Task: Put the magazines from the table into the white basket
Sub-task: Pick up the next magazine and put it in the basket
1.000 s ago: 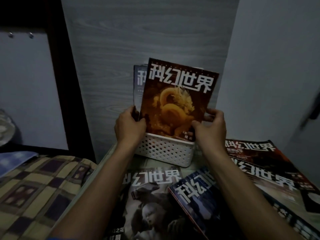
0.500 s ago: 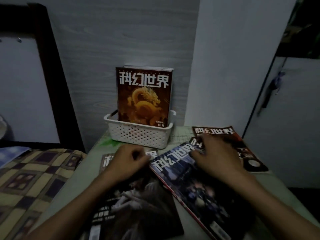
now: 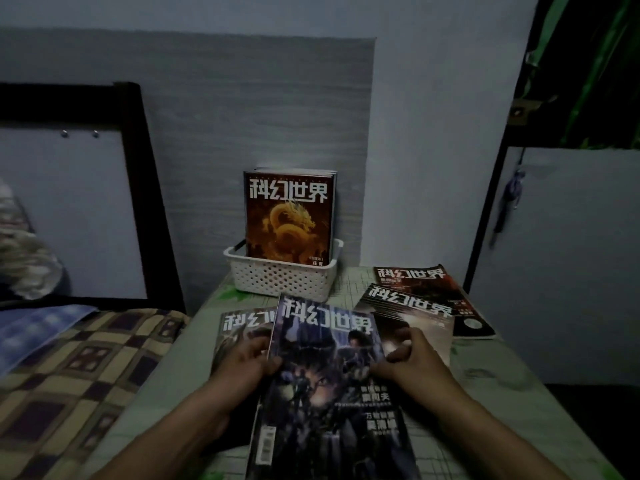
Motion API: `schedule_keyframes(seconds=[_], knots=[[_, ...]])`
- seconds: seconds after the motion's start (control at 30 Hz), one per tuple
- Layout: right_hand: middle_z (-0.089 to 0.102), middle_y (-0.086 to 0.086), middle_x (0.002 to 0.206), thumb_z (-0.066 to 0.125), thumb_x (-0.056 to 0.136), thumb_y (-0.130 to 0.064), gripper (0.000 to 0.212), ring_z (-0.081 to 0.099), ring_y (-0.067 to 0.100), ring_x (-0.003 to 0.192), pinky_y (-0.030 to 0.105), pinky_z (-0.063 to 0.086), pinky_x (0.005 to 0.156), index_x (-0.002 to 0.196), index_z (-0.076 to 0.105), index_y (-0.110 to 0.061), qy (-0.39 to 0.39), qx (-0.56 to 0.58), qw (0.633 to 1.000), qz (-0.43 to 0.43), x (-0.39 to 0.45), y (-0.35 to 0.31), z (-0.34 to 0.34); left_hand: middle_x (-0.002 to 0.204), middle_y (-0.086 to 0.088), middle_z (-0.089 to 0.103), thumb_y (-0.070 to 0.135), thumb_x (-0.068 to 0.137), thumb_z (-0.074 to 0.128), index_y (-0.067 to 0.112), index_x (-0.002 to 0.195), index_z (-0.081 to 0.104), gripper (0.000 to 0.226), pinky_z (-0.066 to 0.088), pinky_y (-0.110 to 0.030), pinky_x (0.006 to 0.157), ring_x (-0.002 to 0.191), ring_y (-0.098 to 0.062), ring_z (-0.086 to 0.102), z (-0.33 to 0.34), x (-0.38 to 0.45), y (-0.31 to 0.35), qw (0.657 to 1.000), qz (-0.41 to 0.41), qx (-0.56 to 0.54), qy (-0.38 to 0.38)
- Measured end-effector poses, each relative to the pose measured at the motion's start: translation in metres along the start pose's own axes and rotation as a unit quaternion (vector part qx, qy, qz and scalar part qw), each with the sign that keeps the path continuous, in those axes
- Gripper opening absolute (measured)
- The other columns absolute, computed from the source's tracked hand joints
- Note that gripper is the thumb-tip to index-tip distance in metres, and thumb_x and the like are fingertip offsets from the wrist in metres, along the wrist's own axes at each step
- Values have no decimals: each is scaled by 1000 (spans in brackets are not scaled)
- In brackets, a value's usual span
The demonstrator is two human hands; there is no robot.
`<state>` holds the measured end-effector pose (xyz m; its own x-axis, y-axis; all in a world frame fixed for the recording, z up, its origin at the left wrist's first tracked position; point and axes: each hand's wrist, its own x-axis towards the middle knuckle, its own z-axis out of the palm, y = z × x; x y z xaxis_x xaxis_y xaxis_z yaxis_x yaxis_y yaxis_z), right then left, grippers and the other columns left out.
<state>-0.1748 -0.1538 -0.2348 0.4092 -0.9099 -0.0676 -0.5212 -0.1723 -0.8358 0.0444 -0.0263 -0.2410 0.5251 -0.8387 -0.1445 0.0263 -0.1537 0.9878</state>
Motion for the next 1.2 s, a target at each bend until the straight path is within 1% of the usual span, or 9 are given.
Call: schedule_keyframes(seconds=[0.1,0.3,0.4,0.5,0.6,0.73,0.87,1.1,1.2], knots=[[72,0,84,75,82,-11,45,65,8,60,19,46,51,122,55,-14,-32,115,993,15,0,-10,-2,105,-12,76,1,96,54,13,123,64,31,59,-35,76,94,-29,73,-3,-13,6,994,67,-76,38],[68,11,71,60,94,-7,9,59,20,46,30,43,41,99,65,-13,-14,260,957,-129,1,-68,-15,89,1,79,10,94,60,32,106,68,26,57,-21,61,79,-11,75,-30,-11,68,942,306,-77,115],[73,4,91,61,94,-17,13,69,27,70,40,54,59,102,62,-26,53,127,958,-251,3,-87,-6,88,9,76,17,93,64,42,92,65,24,58,-23,66,80,-7,72,-46,-1,77,915,359,2,185],[67,-7,82,61,94,-23,10,64,16,69,39,55,64,100,56,-29,81,-34,954,-286,6,-82,11,82,19,71,18,91,66,48,82,64,32,51,-12,64,77,4,66,-55,10,60,904,351,86,226],[60,-4,63,59,96,-23,6,59,13,58,42,52,59,94,54,-24,70,-44,948,-308,11,-70,25,83,14,69,15,92,66,44,81,61,31,48,-10,62,80,3,65,-65,20,29,911,315,119,237],[61,-13,71,58,96,-20,20,59,-2,62,16,42,54,88,50,-35,91,-31,934,-343,23,-71,34,95,13,69,14,95,60,42,90,61,28,53,-19,70,88,-1,66,-73,32,9,919,295,121,231],[70,-3,88,58,96,-21,7,66,12,73,27,47,58,96,57,-28,97,73,938,-324,52,-101,31,94,14,66,17,96,59,43,91,60,27,50,-8,63,87,5,64,-72,54,45,914,316,64,246],[71,6,87,58,94,-25,5,70,26,76,53,58,70,99,60,-23,178,89,917,-346,144,-180,4,91,8,66,13,97,57,28,87,62,18,57,-36,85,91,-14,65,-70,153,152,917,305,1,255],[71,7,95,61,93,-25,11,69,30,84,55,57,76,103,62,-20,178,68,935,-299,182,-171,18,85,5,65,12,95,59,25,79,61,21,58,-34,76,93,-21,65,-68,196,135,927,262,21,268]])
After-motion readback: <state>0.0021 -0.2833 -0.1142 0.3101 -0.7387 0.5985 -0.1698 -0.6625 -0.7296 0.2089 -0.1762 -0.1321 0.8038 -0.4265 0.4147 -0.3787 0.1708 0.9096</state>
